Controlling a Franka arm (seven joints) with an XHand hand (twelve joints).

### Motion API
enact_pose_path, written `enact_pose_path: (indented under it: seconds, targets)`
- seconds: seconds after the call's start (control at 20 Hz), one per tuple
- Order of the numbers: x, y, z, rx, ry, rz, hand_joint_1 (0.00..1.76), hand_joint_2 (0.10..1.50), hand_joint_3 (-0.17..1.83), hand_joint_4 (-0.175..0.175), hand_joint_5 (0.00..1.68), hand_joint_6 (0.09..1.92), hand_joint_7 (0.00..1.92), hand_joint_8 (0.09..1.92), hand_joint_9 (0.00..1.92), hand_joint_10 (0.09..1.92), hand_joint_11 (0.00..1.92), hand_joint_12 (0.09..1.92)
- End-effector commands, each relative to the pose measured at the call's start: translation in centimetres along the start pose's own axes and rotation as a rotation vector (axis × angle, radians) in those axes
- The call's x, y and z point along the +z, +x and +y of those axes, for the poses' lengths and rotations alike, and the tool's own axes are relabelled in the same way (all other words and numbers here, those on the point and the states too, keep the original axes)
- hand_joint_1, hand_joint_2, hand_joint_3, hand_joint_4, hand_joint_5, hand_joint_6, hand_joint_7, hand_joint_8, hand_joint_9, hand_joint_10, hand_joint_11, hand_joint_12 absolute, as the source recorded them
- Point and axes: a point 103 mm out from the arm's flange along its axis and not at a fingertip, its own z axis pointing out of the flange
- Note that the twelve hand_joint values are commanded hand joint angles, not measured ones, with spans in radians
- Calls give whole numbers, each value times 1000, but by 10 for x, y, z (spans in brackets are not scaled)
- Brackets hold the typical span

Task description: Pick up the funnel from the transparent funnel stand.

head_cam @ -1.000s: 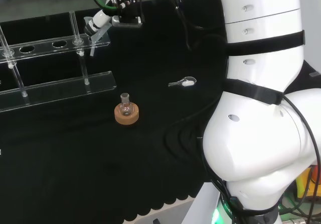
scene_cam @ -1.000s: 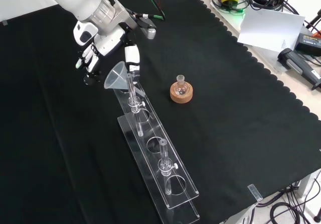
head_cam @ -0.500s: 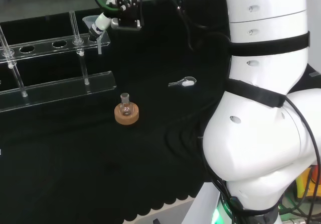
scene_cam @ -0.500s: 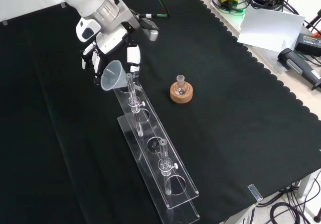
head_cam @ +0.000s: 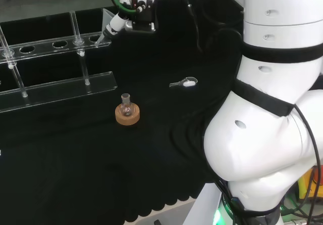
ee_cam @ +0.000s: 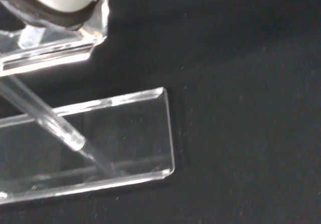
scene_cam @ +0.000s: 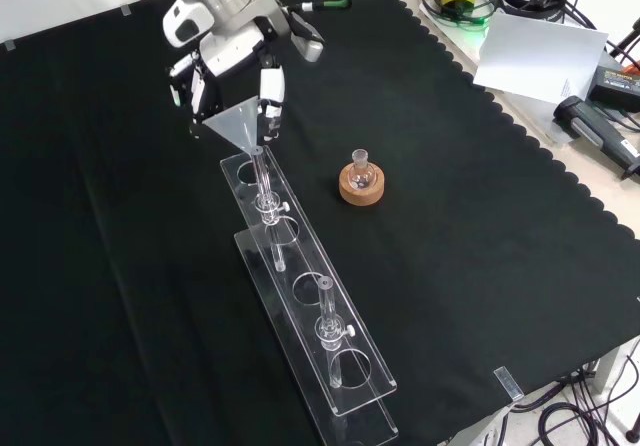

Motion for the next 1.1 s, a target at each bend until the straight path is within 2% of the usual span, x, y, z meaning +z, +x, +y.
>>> enact_pose_path:
  seconds: [0.05, 0.35, 0.55, 0.85, 1.1]
  targets:
    - [-8, 9, -6, -1, -124, -5, 856, 682, 369, 48, 879, 144, 1170, 308, 792, 392, 0, 1063]
    - [-7, 43, -14, -18, -200, -34, 876, 666, 415, 52, 886, 180, 1176, 293, 821, 364, 0, 1112]
    - [-15, 50, -20, -33, -231, -62, 885, 654, 447, 53, 883, 201, 1177, 288, 833, 350, 0, 1141]
    - [-39, 38, -35, -59, -278, -99, 895, 633, 495, 58, 876, 237, 1175, 282, 845, 331, 0, 1160]
    - [-58, 19, -49, -78, -302, -146, 900, 629, 504, 60, 878, 247, 1175, 282, 849, 329, 0, 1160]
